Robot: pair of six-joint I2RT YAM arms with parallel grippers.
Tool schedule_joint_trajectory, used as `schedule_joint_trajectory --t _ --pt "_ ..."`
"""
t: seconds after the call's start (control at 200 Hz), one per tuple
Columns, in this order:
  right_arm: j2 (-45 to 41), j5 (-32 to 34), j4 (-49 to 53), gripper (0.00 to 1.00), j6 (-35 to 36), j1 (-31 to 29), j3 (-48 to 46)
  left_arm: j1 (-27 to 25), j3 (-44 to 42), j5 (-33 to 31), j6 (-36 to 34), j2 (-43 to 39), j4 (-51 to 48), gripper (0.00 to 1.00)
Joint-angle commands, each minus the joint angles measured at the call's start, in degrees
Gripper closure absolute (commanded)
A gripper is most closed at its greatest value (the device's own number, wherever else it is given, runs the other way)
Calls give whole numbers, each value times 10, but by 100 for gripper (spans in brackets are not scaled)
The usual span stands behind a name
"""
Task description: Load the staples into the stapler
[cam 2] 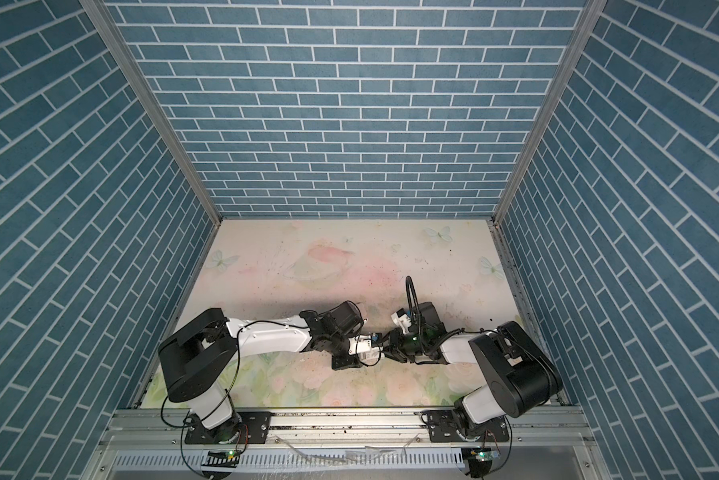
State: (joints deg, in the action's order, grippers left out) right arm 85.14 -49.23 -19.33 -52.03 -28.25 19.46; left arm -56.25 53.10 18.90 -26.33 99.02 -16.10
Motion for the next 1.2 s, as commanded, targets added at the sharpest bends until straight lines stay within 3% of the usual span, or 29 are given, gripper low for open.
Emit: schedule_joint_trajectory --t 0.0,0.28,0.58,0.82,0.985,1.105,1.195 --pt "-5 23 24 62 14 -2 -12 1 11 10 0 9 -18 49" --pt "-10 19 27 62 15 -2 -11 0 33 6 0 30 -15 44" --pt "-15 23 38 63 22 -2 -11 0 37 9 -3 36 -20 58" --pt "-40 45 62 63 34 -2 -13 0 32 5 -7 35 -24 61" --pt "-56 50 65 64 34 -2 -18 1 30 3 -8 33 -25 67" --pt "-55 47 59 64 33 -2 -19 0 33 9 -2 33 -24 66" --pt "-50 44 51 64 32 -2 -19 1 34 18 -1 30 -23 54"
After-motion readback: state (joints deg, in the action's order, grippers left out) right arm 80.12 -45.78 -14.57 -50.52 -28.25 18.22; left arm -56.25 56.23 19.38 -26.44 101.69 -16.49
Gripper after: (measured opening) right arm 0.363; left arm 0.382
